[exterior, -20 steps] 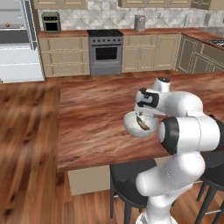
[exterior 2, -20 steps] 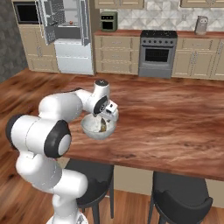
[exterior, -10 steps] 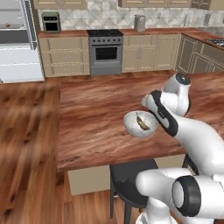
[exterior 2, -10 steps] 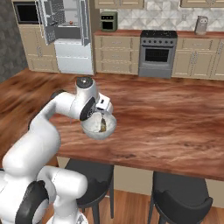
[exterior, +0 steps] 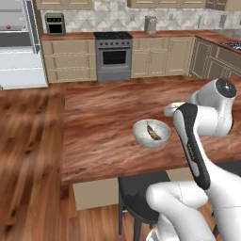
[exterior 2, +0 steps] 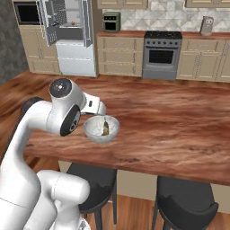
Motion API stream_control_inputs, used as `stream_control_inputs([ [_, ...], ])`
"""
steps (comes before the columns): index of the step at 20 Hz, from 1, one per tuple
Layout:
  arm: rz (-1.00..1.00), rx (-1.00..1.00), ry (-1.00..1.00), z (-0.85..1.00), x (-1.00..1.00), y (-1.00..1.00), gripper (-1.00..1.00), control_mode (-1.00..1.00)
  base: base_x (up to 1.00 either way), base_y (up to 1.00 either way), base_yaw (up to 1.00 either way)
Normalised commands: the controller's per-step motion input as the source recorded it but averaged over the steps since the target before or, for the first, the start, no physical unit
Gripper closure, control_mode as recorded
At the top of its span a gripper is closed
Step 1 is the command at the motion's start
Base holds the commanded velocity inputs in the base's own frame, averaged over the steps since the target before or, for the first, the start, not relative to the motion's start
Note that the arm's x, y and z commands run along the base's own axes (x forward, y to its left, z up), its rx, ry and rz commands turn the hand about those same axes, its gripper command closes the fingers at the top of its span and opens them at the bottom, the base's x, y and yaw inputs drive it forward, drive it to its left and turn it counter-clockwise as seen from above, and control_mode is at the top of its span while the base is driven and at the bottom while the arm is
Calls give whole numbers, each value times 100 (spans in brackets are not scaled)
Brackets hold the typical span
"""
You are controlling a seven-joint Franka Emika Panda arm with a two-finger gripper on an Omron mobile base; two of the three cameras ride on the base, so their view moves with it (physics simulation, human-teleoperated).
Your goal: Retrieve the banana and peach from the fridge and place them into the bowl on the dining table.
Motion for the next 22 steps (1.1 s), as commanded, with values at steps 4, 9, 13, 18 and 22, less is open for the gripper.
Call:
stream_control_inputs([
  [4,9,-7,0,100,-94,7,-100,-100,0,0,0],
  [9,7,-8,0,72,-73,17,-100,-100,0,0,0],
  [13,-2,-9,-8,39,-42,16,-100,-100,0,0,0],
  [18,-2,-2,-2,6,-4,4,-100,-100,0,0,0],
  [22,0,0,0,0,0,0,-100,100,-14,0,0],
])
